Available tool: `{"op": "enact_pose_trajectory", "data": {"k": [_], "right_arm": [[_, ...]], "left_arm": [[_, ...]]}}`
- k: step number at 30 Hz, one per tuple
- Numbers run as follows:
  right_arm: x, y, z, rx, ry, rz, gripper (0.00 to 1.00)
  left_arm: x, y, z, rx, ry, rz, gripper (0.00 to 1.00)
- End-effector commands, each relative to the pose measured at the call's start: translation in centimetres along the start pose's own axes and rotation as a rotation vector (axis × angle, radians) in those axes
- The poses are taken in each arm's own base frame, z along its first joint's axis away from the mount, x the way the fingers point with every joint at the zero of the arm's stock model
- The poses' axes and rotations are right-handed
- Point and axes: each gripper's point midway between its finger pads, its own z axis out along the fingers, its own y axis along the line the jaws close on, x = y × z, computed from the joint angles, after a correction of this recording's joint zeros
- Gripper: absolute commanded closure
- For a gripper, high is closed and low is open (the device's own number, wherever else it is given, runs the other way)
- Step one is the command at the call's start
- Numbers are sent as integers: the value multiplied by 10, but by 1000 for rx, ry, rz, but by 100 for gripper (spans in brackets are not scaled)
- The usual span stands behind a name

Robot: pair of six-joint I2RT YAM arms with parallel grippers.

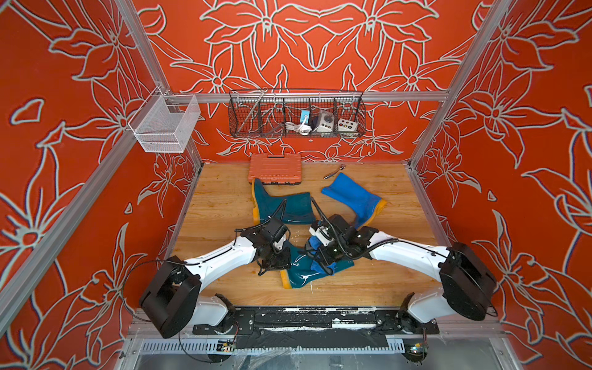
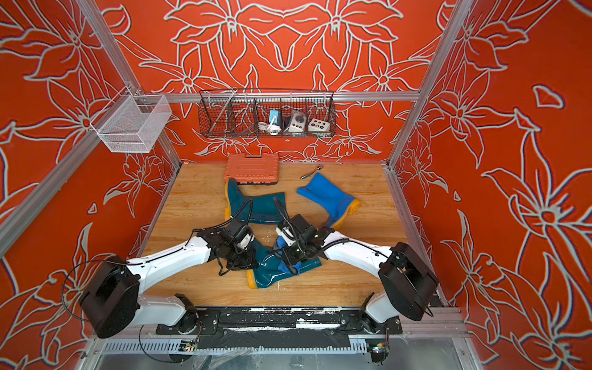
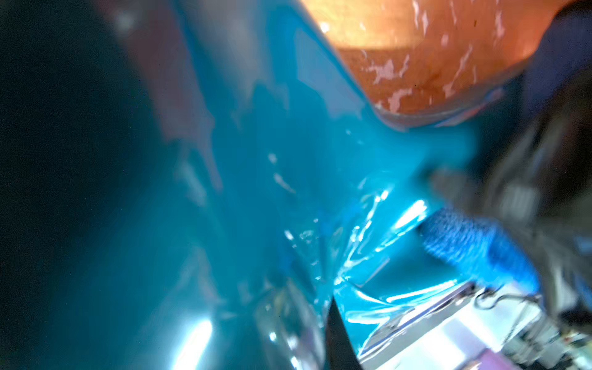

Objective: Wipe the rubber boots with a cloth
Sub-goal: Wipe the dirt off the rubber boot.

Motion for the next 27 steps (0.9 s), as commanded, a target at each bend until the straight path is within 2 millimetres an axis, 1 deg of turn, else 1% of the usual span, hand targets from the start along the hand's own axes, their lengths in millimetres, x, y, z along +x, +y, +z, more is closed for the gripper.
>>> {"op": "enact_pose_trajectory", "data": {"k": [1, 2, 4, 5, 6, 7, 9, 10, 11, 12, 13, 14, 15, 16, 17, 18, 19, 21, 23, 24, 25, 26, 27], "right_arm": [[-33, 45, 13, -164, -67, -34, 100], [-35, 42, 18, -162, -64, -23, 100], [-35, 23, 28, -121, -47, 7, 100], [-30, 6, 31, -95, -29, 45, 100], [-23, -16, 31, -69, -13, 101, 100], [-15, -38, 28, -44, -4, 165, 100], [8, -90, 14, 11, -5, 319, 100], [19, -107, 6, 33, -6, 366, 100], [29, -120, -2, 56, -4, 397, 100], [36, -126, -9, 79, -1, 399, 100], [39, -125, -13, 93, 2, 390, 100], [36, -120, -15, 80, -10, 382, 100], [30, -111, -16, 59, -28, 371, 100], [23, -103, -17, 50, -41, 354, 100], [14, -93, -17, 49, -55, 321, 100], [3, -80, -17, 47, -71, 280, 100], [-7, -69, -15, 38, -84, 246, 100], [-34, -38, -10, -27, -121, 184, 100], [-52, -11, 2, -113, -135, 153, 100], [-57, -3, 10, -149, -127, 155, 100], [-58, -3, 18, -164, -112, 167, 100], [-57, -6, 26, -165, -93, 185, 100], [-54, -14, 33, -147, -75, 203, 100]], "left_arm": [[-9, -14, -5, 36, 3, 158, 100], [-11, -16, -6, 39, 0, 170, 100], [-13, -19, -8, 43, -5, 200, 100], [-13, -20, -9, 48, -10, 215, 100], [-13, -20, -10, 46, -11, 230, 100], [-13, -21, -12, 48, -14, 241, 100], [-15, -24, -13, 59, -28, 258, 100], [-16, -27, -14, 72, -32, 263, 100], [-17, -30, -13, 84, -39, 269, 98], [-19, -32, -13, 89, -48, 276, 95], [-21, -33, -12, 84, -55, 281, 89], [-23, -32, -11, 69, -67, 282, 77], [-25, -29, -11, 49, -82, 279, 60], [-28, -27, -12, 27, -100, 274, 49], [-31, -22, -14, -4, -128, 262, 41], [-33, -17, -17, -32, -159, 249, 37], [-35, -14, -21, -41, -190, 236, 35], [-32, -7, -25, -35, -251, 193, 35], [-25, -7, -24, 26, -290, 160, 35], [-20, -7, -21, 55, -299, 139, 36], [-17, -6, -19, 70, -310, 122, 37], [-11, -5, -16, 86, -313, 110, 38], [-7, -4, -12, 98, -317, 103, 38]]}}
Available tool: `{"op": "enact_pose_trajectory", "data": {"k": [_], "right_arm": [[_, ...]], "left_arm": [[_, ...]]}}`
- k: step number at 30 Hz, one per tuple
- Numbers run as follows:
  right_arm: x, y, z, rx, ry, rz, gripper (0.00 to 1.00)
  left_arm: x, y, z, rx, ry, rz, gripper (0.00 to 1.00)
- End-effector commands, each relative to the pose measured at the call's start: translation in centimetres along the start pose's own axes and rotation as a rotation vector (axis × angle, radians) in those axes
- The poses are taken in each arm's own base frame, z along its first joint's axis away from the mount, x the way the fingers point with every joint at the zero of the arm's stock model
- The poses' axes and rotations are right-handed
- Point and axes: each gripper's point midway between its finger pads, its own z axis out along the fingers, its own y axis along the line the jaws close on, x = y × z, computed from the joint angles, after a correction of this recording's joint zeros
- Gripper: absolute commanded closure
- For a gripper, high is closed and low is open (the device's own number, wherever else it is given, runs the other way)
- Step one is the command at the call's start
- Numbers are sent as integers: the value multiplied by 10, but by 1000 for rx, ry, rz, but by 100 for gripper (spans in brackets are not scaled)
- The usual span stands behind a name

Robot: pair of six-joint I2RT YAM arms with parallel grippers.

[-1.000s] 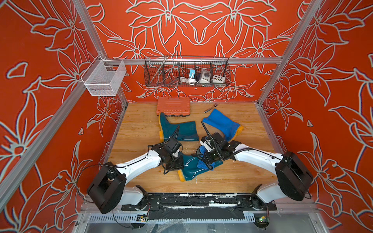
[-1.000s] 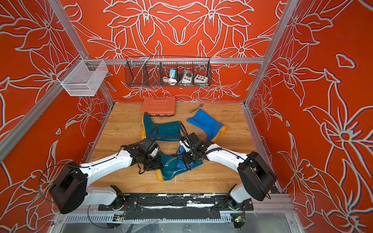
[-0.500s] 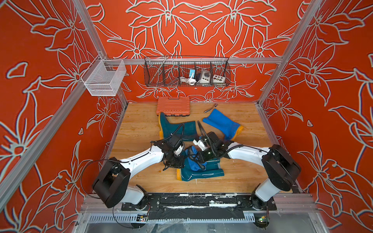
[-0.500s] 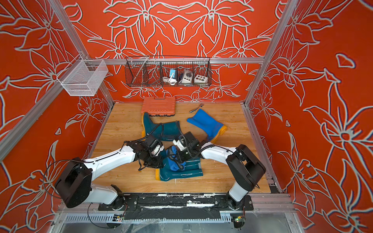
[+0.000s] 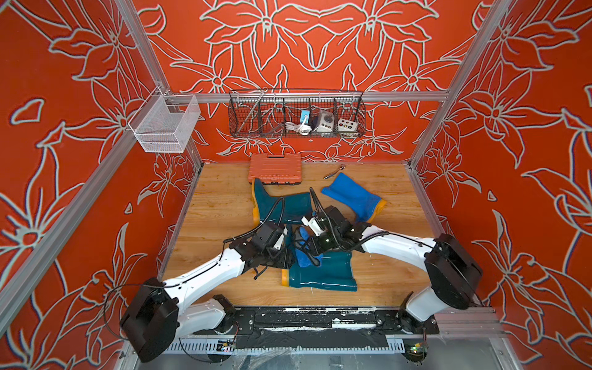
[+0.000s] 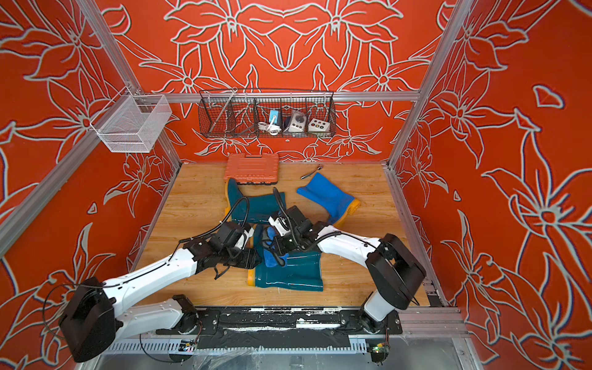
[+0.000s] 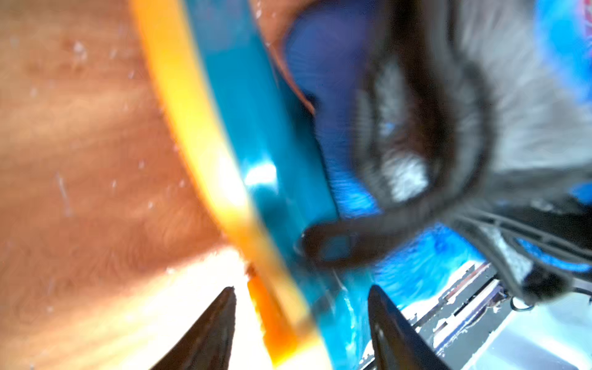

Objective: Wipe the rubber boots with a cloth
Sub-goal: Wipe the dirt off the rubber boot.

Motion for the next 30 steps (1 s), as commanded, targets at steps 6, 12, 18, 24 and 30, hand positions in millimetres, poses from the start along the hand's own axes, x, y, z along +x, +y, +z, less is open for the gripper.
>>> {"op": "enact_pose_trajectory", "data": {"k": [6, 12, 18, 24, 30], "right_arm": [[24, -69, 3, 67, 39, 225, 100], [60, -74, -16, 88, 48, 251, 100], [41, -19, -12, -115, 33, 189, 100], [-23, -53, -12, -22, -37, 199, 100], [-54, -57, -16, -61, -58, 214, 100]], "left_arm": [[24, -8, 24, 57, -38, -62, 39], [17, 5, 25, -70, -18, 68, 69], [6, -11, 18, -33, -25, 197, 100], [5, -31, 10, 57, -19, 254, 100], [4, -38, -6, 107, -64, 278, 100]]}}
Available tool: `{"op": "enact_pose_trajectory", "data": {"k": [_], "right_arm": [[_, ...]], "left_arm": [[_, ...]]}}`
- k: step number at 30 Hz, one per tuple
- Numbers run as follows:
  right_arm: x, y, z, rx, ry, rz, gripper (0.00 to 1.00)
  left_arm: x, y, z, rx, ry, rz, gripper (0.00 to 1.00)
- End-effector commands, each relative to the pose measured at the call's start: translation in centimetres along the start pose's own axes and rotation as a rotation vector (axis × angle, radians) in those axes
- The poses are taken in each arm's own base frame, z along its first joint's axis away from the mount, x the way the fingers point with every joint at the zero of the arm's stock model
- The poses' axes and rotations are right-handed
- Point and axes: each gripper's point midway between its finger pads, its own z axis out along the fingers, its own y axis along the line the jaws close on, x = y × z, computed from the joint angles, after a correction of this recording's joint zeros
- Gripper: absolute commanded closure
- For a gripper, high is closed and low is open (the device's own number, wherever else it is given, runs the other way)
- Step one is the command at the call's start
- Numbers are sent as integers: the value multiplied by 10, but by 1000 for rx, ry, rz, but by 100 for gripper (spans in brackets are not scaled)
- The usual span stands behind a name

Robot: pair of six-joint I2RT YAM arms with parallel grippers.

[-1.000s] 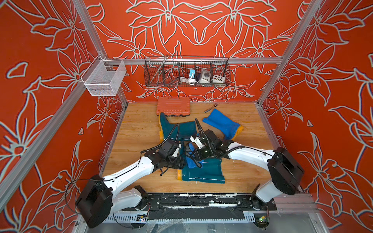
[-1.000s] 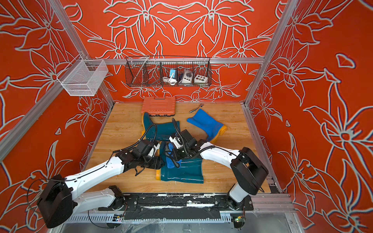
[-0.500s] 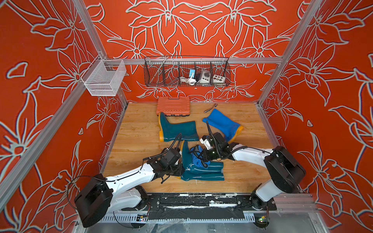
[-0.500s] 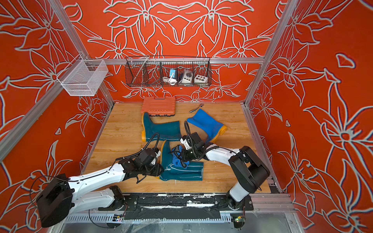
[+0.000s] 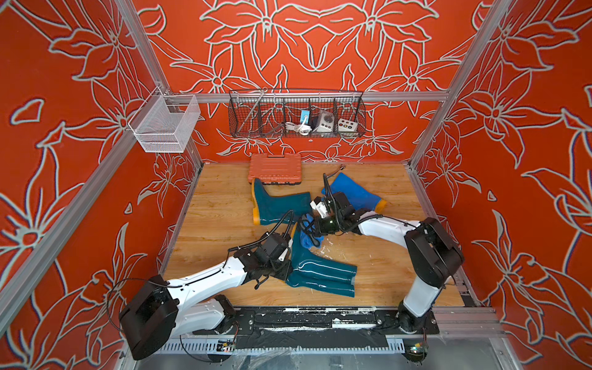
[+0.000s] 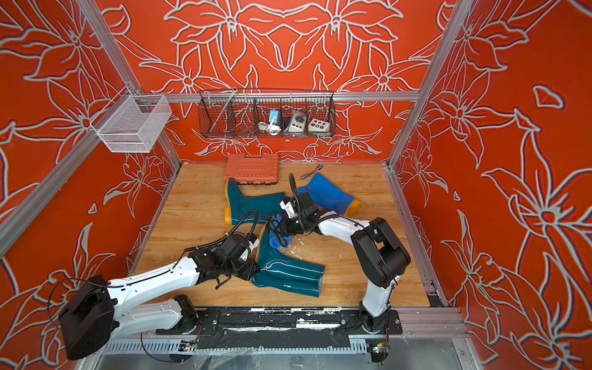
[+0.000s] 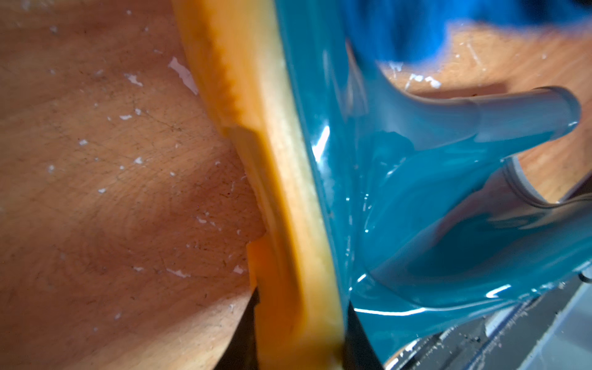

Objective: Wipe the rubber boots with a cloth
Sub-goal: Wipe the dirt off the rubber boot.

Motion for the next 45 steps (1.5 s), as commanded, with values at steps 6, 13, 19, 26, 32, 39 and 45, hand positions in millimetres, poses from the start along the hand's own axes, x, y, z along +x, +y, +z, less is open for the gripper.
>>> {"op": "enact_pose_trajectory", "data": {"k": [6, 13, 19, 26, 32, 39, 45], "right_arm": [[92, 42, 8, -76, 165, -66, 100], [140, 55, -6, -93, 218, -117, 100], [94, 49, 7, -58, 178, -170, 100], [56, 4, -20, 42, 72, -91, 100], [108, 28, -25, 35, 133, -295, 100], [130, 83, 11, -134, 187, -430, 100], [35, 58, 28, -124, 72, -243, 100]], "left_arm": [[-29, -25, -25, 105, -151, 103, 100], [-30, -33, -16, 144, -129, 121, 100], [-34, -35, -2, 143, -98, 130, 100], [-36, -10, -6, -3, -105, 63, 38], [-12, -3, 6, 46, -116, -16, 41], [-2, -7, 23, 94, -65, -38, 68], [0, -16, 24, 143, -45, 1, 100]]}}
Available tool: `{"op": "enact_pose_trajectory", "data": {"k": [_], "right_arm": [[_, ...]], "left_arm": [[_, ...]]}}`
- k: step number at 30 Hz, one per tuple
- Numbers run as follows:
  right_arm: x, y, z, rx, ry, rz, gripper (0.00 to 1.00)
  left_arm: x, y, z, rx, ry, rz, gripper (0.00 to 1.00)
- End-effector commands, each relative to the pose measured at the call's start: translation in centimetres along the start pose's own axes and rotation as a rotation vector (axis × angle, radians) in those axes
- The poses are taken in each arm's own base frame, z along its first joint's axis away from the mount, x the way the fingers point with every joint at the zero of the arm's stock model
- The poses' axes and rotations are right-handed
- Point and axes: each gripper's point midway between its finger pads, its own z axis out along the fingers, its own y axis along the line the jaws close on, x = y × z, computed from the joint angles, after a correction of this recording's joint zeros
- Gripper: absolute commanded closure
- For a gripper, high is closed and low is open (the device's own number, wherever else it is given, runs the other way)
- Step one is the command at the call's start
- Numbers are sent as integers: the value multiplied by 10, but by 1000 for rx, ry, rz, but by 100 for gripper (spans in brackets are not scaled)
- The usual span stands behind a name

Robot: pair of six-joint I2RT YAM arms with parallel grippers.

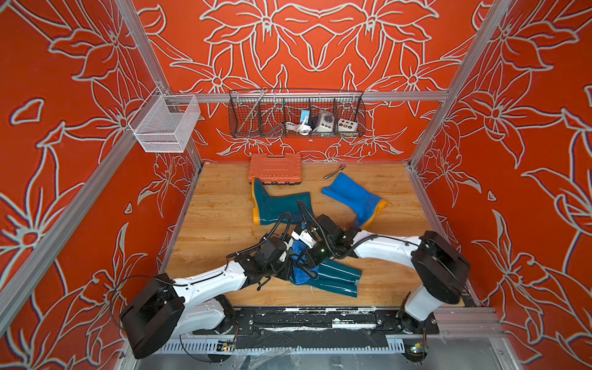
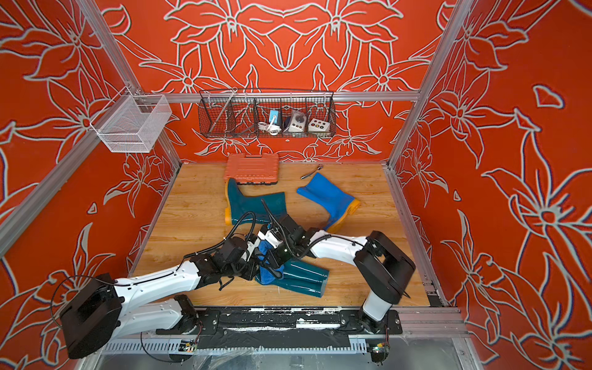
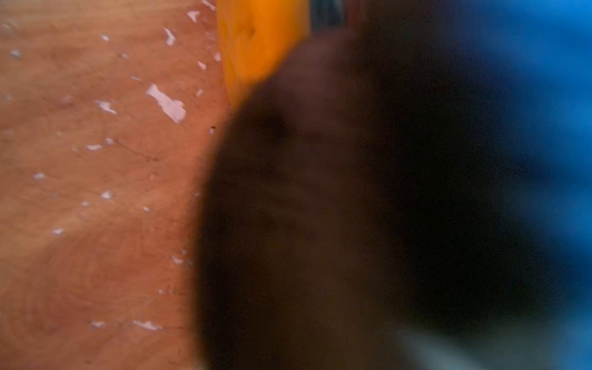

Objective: Wipe the rubber boots with a cloth
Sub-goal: Wipe the dirt off the rubber boot.

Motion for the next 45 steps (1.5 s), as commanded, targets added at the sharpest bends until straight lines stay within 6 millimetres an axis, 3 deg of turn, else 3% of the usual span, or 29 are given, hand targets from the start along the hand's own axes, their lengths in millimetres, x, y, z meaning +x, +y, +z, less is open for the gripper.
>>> {"op": "enact_pose_trajectory", "data": {"k": [1, 4, 7, 9, 14, 16, 18, 22, 25, 27, 29, 34, 37, 40, 43, 45], "right_arm": [[-85, -33, -25, 13, -217, 61, 100], [-103, -57, -34, 38, -241, 123, 100], [-93, -55, -31, 49, -219, 120, 100], [-76, -47, -25, 49, -189, 116, 100], [-12, -7, 7, 38, -56, 31, 100], [-2, -4, 10, 34, -35, 23, 100], [-18, -20, -1, 82, -61, 23, 100], [-93, -63, -44, 130, -213, 103, 100], [-123, -70, -52, 130, -240, 111, 100], [-123, -59, -44, 92, -227, 109, 100], [-107, -45, -28, 80, -185, 91, 100], [-36, -12, 12, 29, -78, 100, 100], [-10, -4, 15, 10, -38, 124, 100], [-16, -9, -12, 79, -51, 90, 100], [-49, -27, -38, 132, -118, 70, 100], [-71, -42, -38, 150, -122, 90, 100]], "left_arm": [[8, -21, 1, 101, 51, 45, 100], [8, -22, -3, 105, 47, 59, 100], [9, -19, -6, 97, 36, 66, 100], [10, -17, -7, 92, 30, 69, 100], [10, -17, -7, 90, 32, 78, 100], [11, -18, -6, 94, 34, 82, 100], [11, -19, -5, 105, 36, 85, 100], [12, -21, -3, 112, 54, 86, 100], [11, -22, -4, 108, 58, 84, 100], [10, -21, -6, 102, 48, 84, 100], [9, -19, -7, 93, 37, 82, 100], [8, -18, -6, 90, 30, 79, 100], [8, -19, -6, 90, 41, 83, 100], [8, -17, -6, 82, 39, 86, 100], [8, -16, -3, 82, 31, 74, 100], [6, -18, -2, 91, 27, 60, 100]]}}
